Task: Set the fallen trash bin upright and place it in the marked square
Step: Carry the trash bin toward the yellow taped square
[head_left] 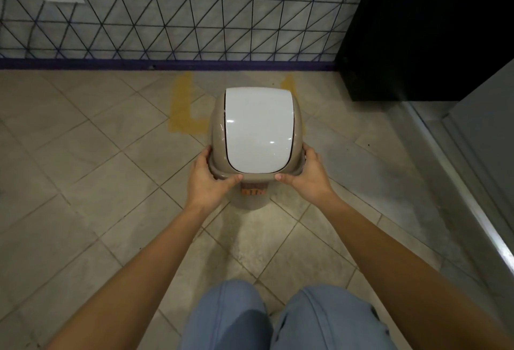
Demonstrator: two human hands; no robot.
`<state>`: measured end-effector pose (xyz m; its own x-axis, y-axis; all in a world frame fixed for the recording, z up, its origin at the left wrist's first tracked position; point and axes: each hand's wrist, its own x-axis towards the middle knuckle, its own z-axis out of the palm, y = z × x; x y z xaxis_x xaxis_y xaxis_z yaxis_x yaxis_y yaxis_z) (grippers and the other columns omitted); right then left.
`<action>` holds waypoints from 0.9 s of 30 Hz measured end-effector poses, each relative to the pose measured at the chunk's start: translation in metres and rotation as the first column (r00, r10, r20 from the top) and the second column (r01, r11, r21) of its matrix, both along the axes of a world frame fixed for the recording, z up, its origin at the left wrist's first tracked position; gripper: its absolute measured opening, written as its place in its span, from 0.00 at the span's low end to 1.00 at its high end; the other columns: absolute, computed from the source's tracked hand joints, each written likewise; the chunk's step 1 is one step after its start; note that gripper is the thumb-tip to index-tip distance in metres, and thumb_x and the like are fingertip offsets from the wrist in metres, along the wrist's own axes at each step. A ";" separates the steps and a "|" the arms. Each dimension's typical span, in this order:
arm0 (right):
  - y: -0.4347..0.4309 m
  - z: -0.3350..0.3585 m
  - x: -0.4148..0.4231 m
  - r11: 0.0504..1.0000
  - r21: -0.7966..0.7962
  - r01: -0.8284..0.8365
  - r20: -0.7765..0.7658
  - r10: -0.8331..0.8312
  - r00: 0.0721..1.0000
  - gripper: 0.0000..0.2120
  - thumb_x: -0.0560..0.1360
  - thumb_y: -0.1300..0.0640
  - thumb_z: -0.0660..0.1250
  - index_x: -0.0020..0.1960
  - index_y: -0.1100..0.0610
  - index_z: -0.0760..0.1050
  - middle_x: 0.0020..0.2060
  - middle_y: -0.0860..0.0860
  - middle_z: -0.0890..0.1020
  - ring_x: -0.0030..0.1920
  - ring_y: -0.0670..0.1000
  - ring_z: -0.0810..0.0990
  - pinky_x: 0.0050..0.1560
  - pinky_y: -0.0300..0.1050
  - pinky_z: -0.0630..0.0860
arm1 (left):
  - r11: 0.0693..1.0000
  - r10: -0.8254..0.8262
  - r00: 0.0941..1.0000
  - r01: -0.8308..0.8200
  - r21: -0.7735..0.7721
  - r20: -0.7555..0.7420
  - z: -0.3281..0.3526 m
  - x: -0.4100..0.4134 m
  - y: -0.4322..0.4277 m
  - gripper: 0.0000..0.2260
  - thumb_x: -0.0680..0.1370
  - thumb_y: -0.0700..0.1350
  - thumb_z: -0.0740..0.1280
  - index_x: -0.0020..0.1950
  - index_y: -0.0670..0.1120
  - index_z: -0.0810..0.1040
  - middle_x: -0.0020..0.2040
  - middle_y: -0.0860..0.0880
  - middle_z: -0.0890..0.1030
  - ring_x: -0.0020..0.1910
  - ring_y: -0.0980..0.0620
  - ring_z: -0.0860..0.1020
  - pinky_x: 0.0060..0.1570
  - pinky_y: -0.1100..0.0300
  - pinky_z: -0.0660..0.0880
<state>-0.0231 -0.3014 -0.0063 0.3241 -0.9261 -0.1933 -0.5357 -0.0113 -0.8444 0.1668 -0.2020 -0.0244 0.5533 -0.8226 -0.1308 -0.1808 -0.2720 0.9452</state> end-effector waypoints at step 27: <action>-0.111 -0.002 0.035 0.973 0.226 -0.036 0.167 -0.002 0.986 0.48 0.59 0.63 0.80 0.70 0.58 0.54 0.63 0.48 0.69 0.60 0.45 0.67 0.60 0.39 0.67 | 0.997 -0.053 0.998 0.051 0.061 0.024 -0.003 0.046 -0.103 0.44 0.58 0.46 0.82 0.69 0.45 0.64 0.65 0.49 0.73 0.65 0.47 0.72 0.62 0.49 0.72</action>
<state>0.0115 -0.4125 -0.0084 0.3848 -0.8577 -0.3410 -0.3905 0.1835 -0.9021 0.2127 -0.3048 -0.0272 0.5137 -0.8416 -0.1670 -0.2206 -0.3177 0.9222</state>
